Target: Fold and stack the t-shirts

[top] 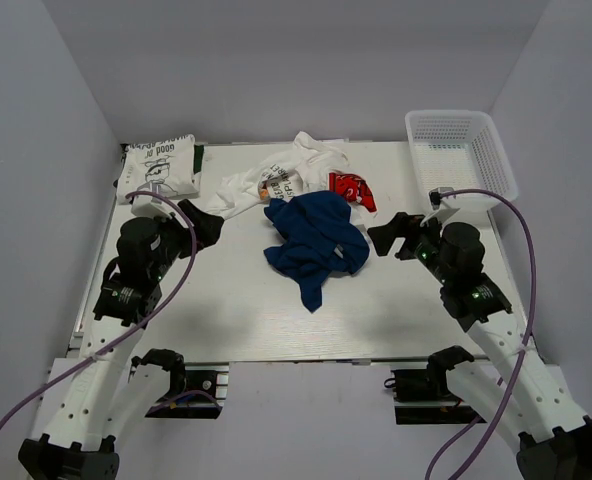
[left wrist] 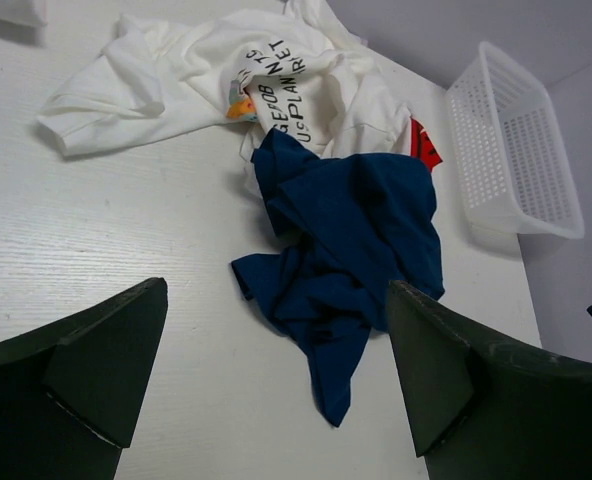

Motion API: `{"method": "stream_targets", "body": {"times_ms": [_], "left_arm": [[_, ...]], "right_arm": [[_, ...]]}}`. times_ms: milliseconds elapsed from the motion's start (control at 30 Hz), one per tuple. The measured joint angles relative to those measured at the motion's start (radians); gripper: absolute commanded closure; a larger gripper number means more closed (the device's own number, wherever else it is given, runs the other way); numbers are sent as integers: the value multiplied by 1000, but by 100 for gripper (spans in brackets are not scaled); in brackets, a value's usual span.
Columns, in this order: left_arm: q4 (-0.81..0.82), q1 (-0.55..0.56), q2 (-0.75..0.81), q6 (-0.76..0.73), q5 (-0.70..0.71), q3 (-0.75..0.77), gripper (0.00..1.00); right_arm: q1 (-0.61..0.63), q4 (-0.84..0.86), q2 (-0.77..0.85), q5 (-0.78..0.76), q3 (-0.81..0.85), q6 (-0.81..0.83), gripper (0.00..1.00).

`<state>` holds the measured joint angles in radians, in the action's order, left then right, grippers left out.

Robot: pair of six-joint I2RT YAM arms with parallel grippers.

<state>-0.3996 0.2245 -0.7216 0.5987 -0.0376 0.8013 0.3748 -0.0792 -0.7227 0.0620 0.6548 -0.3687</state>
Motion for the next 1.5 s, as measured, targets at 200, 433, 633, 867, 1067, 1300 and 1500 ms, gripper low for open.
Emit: {"method": "stream_targets", "body": {"times_ms": [200,433,633,867,1067,1300,1500], "left_arm": [[-11,0,-8,12,12,0,0],[-9,0,-17,21,16,-1,0],[-3,0,-61,23,6,-5,0],[14,0,-99,23,-29,-29,0],[18,0,-130,24,-51,-40,0],[16,0,-138,24,-51,-40,0],[12,0,-138,24,-48,-40,0]], "right_arm": [[0,2,-3,-18,1,-32,10],[23,61,-108,51,15,-25,10],[169,81,-443,73,119,-6,10],[365,9,-893,-195,374,39,10],[430,-19,-1162,-473,509,63,74],[437,-32,-1017,-537,529,71,100],[409,83,-699,-544,531,139,100]]}}
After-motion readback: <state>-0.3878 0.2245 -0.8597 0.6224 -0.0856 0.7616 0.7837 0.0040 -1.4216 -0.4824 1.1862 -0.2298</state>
